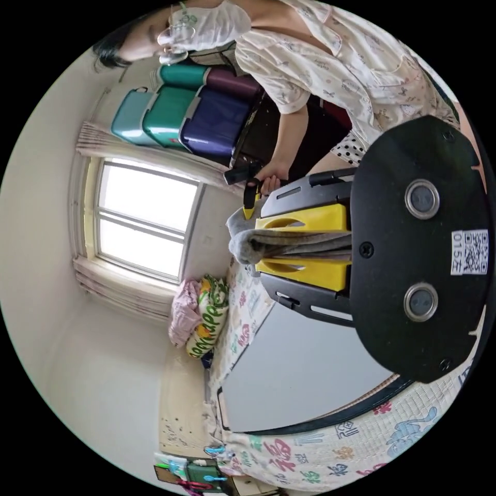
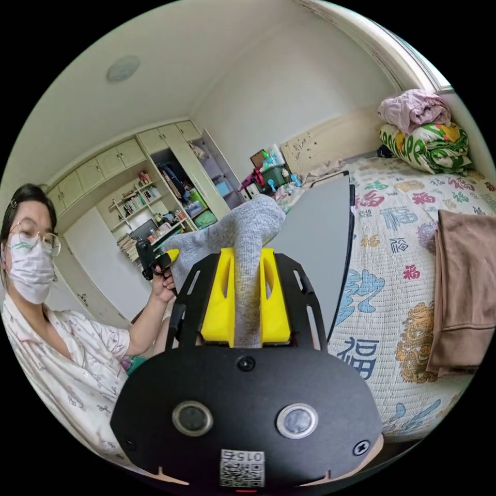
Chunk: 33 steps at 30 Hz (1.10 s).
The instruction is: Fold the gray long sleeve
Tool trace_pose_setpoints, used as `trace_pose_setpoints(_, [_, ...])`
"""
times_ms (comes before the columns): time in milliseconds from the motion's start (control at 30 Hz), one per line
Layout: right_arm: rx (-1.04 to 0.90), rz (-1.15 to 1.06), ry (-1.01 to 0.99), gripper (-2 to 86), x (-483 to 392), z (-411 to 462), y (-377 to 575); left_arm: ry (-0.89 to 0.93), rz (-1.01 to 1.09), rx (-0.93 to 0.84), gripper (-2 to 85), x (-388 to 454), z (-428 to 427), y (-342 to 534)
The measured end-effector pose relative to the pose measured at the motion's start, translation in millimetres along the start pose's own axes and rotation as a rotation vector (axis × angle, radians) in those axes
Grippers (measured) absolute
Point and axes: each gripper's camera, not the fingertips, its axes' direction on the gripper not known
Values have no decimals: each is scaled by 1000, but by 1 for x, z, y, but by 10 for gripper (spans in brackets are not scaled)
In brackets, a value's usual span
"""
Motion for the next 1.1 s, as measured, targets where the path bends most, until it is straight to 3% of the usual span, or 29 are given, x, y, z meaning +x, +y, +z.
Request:
trace_pose_setpoints(200, [121, -125, -159, 77, -19, -89, 69, 4, 59, 82, 72, 119, -112, -75])
trace_pose_setpoints(400, [75, -393, -344, 76, -78, -107, 106, -151, 85, 228, 72, 260, -313, -66])
trace_pose_setpoints(667, [-95, -462, -781, 75, -147, 18, 161, -596, 62, 382, 69, 497, -580, -23])
trace_pose_setpoints(867, [-257, -421, -1099, 75, -196, 118, 215, -760, 49, 488, 68, 623, -683, 17])
trace_pose_setpoints(1100, [-438, -517, -1075, 74, -256, 192, 278, -921, -120, 569, 68, 659, -737, 93])
